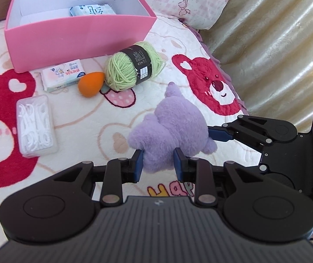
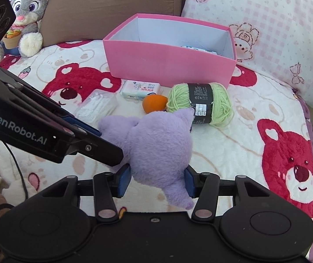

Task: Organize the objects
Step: 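Carry the plush toy with the left gripper over the pink box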

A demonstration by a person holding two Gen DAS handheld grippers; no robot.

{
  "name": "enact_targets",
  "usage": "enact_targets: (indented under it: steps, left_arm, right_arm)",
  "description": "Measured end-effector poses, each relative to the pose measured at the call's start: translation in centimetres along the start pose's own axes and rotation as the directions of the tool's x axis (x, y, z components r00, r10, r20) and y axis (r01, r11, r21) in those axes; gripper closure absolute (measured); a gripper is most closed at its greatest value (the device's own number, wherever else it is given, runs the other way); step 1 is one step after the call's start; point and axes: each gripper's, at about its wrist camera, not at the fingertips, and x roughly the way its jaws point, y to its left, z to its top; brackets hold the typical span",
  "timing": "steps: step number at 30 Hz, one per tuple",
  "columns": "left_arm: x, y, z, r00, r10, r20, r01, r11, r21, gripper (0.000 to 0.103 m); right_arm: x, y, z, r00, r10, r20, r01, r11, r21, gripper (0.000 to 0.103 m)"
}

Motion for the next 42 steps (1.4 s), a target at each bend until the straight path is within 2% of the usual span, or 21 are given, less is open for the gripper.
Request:
enact_targets:
  steps: [9,14,20,25,29,36,39,42]
  left_arm:
    - [-3.3,-0.2,0.0,1.000,0.028,0.013,-0.028,0.999,0.043,0.075]
    - [-5.2,0.1,0.7,0.999,0.050,0.019,-0.051,0.997,0.055,0.075]
    - [-8.4,-0.1,1.6,0.994,0.106,0.023,-0.107,0.992,0.070,0.075]
    - [-10.6,0.2,3.2,0.986,0.165,-0.012,-0.163,0.982,0.096,0.075]
    - [-13.3,0.9,4.7,0.984,0.179,-0.005,-0.177,0.978,0.109,0.075]
    - [-17.2,1.2,7.3,0.971,0.237,0.036,-0.239,0.960,0.143,0.075]
    - [-18.9,1.9,7.8,0.975,0.221,0.034,-0.223,0.965,0.134,0.075]
    - [-19.7,2.1,8.2,0.971,0.233,0.058,-0.239,0.958,0.156,0.075]
  right_arm:
    - [-1.7,1.8,0.9,0.999,0.020,0.037,-0.020,1.000,-0.003,0.048]
    - [-2.4,3.2,2.1,0.998,0.025,0.055,-0.022,0.999,-0.050,0.049]
    - [-3.3,3.8,4.2,0.993,0.091,0.072,-0.091,0.996,-0.005,0.050]
    - [-3.8,4.6,5.9,0.983,0.154,0.101,-0.157,0.987,0.026,0.051]
    - [-4.7,5.4,7.7,0.971,0.189,0.143,-0.198,0.979,0.049,0.052]
    - [-6.8,7.0,11.6,0.951,0.201,0.234,-0.208,0.978,0.005,0.053]
    - [-7.7,7.8,12.9,0.945,0.210,0.251,-0.208,0.978,-0.035,0.053]
    - [-7.9,7.9,14.3,0.940,0.219,0.260,-0.221,0.975,-0.022,0.053]
